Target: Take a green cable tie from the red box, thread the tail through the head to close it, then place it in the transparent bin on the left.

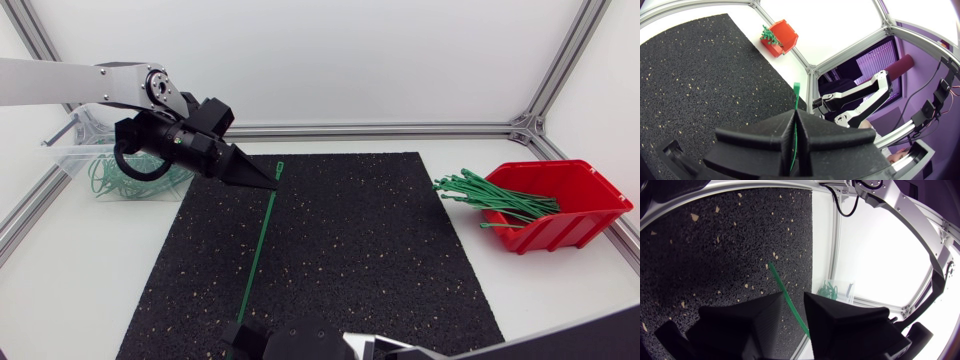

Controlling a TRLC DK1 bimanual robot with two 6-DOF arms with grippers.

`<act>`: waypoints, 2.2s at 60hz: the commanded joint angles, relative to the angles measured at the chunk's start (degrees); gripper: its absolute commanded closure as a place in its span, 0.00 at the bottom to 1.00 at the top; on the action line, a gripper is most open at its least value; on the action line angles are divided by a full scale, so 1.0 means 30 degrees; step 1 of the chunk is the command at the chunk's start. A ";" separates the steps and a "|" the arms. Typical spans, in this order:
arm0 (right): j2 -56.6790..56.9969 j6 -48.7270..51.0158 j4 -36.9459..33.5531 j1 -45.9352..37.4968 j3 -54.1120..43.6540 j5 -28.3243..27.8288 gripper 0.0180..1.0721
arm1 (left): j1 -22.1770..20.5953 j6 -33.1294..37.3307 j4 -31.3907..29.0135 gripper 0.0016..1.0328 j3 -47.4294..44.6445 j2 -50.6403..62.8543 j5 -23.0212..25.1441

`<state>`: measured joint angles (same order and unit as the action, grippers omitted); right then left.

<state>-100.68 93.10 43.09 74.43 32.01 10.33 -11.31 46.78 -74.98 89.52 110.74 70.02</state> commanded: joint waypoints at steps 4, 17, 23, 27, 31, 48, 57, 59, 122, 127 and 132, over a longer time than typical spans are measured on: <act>0.0309 0.0461 -0.0096 -0.0260 -0.0357 -0.0015 0.47 | 0.0108 0.0665 -0.0348 0.97 -0.0395 -0.0087 0.0039; 0.0251 0.0432 0.0050 -0.0407 -0.0123 -0.0044 0.52 | -0.0038 0.0753 -0.0378 0.97 -0.0571 -0.0116 0.0039; 0.0221 0.0461 0.0109 -0.0407 -0.0094 -0.0103 0.68 | -0.0068 0.0753 -0.0378 0.97 -0.0541 -0.0028 0.0039; 0.0134 0.0461 0.0138 -0.0378 -0.0035 -0.0132 0.78 | -0.0068 0.0753 -0.0378 0.97 -0.0512 -0.0028 0.0039; -0.0130 0.0461 0.0226 -0.0407 0.0082 -0.0161 0.78 | -0.0097 0.0753 -0.0378 0.97 -0.0512 -0.0028 0.0039; -0.0511 0.0373 0.0431 -0.0260 0.0522 -0.0191 0.82 | -0.0155 0.0753 -0.0378 0.97 -0.0483 0.0031 0.0039; -0.0687 0.0344 0.0724 -0.0260 0.0697 -0.0191 0.82 | -0.0273 0.0811 -0.0378 0.97 -0.0629 0.0001 0.0039; -0.0716 0.0344 0.0754 -0.0260 0.0727 -0.0220 0.82 | -0.0273 0.0811 -0.0378 0.97 -0.0659 0.0001 0.0039; -0.0130 -0.2938 -0.0682 -0.1139 0.1313 -0.1714 0.83 | -0.0419 0.1046 -0.0348 0.97 -0.1127 -0.0204 0.0039; -0.0394 -0.2908 -0.0653 -0.0934 0.1313 -0.1685 0.80 | -0.0419 0.1046 -0.0319 0.97 -0.1245 -0.0233 0.0039; -0.0540 -0.2908 -0.0594 -0.0700 0.1342 -0.1597 0.80 | -0.0419 0.1046 -0.0319 0.97 -0.1274 -0.0262 0.0039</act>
<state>-100.95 85.23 40.93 71.50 35.64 4.97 -12.19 48.10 -75.13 87.18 110.74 70.00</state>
